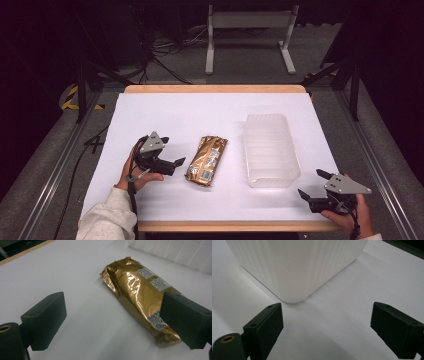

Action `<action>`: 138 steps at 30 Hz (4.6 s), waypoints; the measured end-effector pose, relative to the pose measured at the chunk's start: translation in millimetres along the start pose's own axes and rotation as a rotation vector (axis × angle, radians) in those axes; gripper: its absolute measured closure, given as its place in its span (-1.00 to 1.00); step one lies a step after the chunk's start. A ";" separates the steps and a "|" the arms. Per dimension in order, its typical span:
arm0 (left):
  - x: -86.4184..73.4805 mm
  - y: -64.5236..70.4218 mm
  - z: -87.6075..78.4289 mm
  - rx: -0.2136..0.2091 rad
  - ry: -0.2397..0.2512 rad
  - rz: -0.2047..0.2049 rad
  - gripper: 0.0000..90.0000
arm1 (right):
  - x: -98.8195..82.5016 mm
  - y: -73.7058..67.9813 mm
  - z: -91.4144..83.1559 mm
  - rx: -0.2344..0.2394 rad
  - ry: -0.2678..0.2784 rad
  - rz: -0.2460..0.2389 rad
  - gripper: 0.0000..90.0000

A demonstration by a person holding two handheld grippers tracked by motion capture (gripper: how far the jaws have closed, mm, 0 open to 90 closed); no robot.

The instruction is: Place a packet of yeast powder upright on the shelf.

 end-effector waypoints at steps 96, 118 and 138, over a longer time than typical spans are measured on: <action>73.6 34.2 -19.6 -0.275 0.132 -0.102 0.92 | 2.0 -5.2 1.6 0.013 -0.033 -0.031 -0.74; 125.2 84.9 -9.1 -0.324 0.320 -0.010 0.93 | 1.7 -5.3 2.0 0.014 -0.030 -0.029 -0.74; 180.4 116.6 20.9 -0.403 0.439 0.020 0.93 | 4.5 -4.3 -4.4 0.010 0.034 -0.021 -0.74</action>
Point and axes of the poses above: each handheld gripper's, and its own axes: z roughly forward along the jaws, x roughly out of its top, y roughly to its right, the point moved 5 cm from there along z, roughly forward along the jaws, and after that the axes turned 15 degrees about x, right-handed, at the moved point
